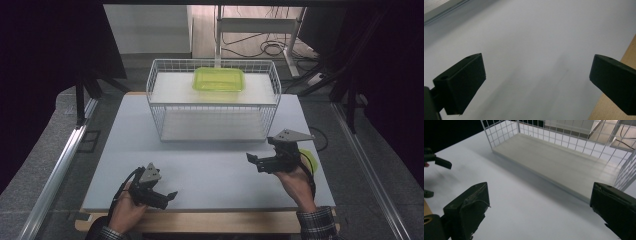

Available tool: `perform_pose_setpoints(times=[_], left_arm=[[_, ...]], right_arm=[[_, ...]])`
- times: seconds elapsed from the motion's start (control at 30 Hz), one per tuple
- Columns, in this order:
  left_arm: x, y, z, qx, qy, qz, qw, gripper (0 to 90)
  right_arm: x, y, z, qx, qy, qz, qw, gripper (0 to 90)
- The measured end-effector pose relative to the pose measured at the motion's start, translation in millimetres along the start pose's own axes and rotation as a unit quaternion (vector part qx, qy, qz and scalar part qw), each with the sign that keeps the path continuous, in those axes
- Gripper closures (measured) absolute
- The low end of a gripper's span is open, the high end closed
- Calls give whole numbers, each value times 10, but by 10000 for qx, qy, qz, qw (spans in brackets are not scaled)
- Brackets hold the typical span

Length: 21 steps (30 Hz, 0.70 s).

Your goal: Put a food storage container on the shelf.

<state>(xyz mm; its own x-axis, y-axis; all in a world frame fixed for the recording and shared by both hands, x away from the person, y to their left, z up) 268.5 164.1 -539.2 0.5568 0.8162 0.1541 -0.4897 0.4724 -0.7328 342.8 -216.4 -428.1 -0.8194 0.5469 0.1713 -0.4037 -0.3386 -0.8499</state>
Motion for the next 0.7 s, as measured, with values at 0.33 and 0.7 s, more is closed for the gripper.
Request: perform_pose_setpoints(times=[0.33, 0.7], left_arm=[[-5, 1, 7, 6, -41, -47, 10000, 2], [-21, 6, -2, 32, -146, -184, 9997, 1]], right_arm=[[54, 262, -25, 57, 20, 6, 10000, 31], [17, 515, -107, 335, -28, -177, 9993, 43]])
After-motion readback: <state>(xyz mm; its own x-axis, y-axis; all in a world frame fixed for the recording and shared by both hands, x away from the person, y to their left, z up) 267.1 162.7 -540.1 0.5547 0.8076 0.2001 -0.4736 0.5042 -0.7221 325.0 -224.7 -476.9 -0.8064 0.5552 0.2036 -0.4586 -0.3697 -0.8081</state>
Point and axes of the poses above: each handheld gripper's, and its own axes: z roughly backward along the jaws, y roughly out of its underside, x roughly to its left, the point moved 2 cm from there along -z, roughly forward along the jaws, and after that the axes turned 14 degrees about -y, right-handed, at the moved point
